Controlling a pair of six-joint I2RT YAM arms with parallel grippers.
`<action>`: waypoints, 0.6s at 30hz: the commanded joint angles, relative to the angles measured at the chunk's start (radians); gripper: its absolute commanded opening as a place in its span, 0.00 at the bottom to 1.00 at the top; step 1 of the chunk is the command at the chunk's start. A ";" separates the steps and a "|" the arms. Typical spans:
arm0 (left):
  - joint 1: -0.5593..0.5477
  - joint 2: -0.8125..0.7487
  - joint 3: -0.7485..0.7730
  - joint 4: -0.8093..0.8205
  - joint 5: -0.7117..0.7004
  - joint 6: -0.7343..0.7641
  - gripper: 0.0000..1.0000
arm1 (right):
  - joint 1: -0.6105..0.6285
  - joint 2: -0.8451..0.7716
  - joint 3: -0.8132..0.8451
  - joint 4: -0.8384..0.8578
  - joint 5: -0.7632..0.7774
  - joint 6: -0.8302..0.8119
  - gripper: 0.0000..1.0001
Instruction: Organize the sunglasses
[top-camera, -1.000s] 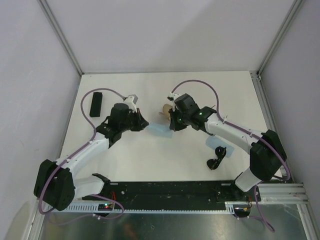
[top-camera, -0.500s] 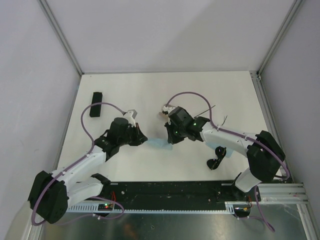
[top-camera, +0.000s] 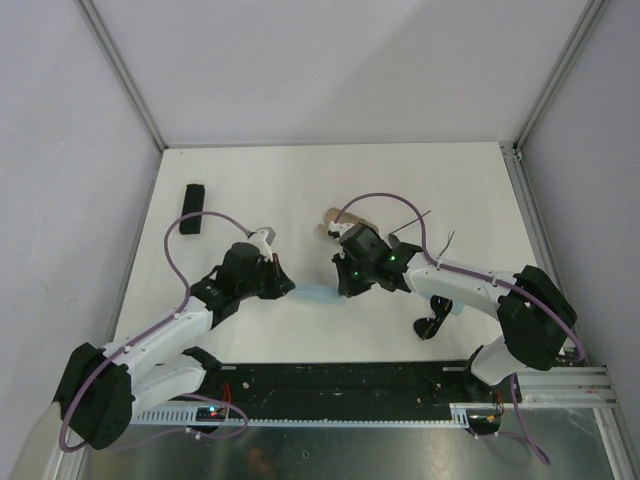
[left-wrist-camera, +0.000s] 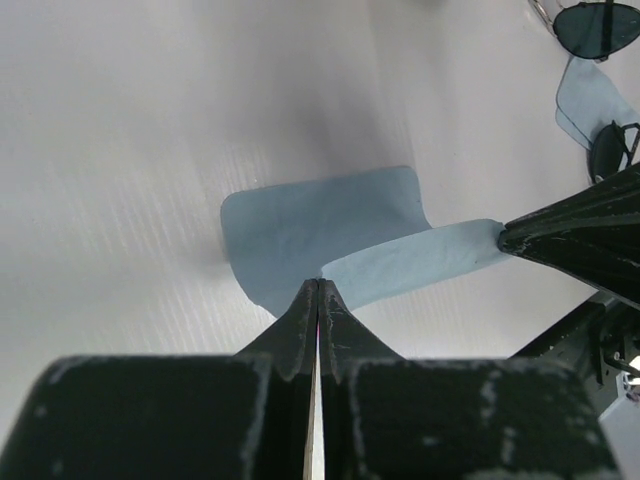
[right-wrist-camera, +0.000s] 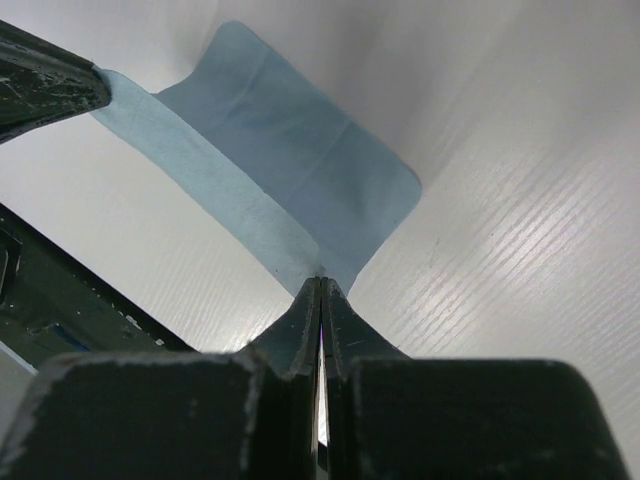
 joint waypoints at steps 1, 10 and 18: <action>-0.006 0.024 0.009 0.020 -0.050 0.008 0.00 | -0.004 -0.010 -0.003 0.053 0.023 0.009 0.00; -0.006 0.071 0.027 0.028 -0.071 0.022 0.00 | -0.024 0.027 -0.003 0.084 0.023 0.008 0.00; -0.007 0.099 0.024 0.047 -0.065 0.022 0.00 | -0.027 0.055 -0.002 0.084 0.029 0.007 0.00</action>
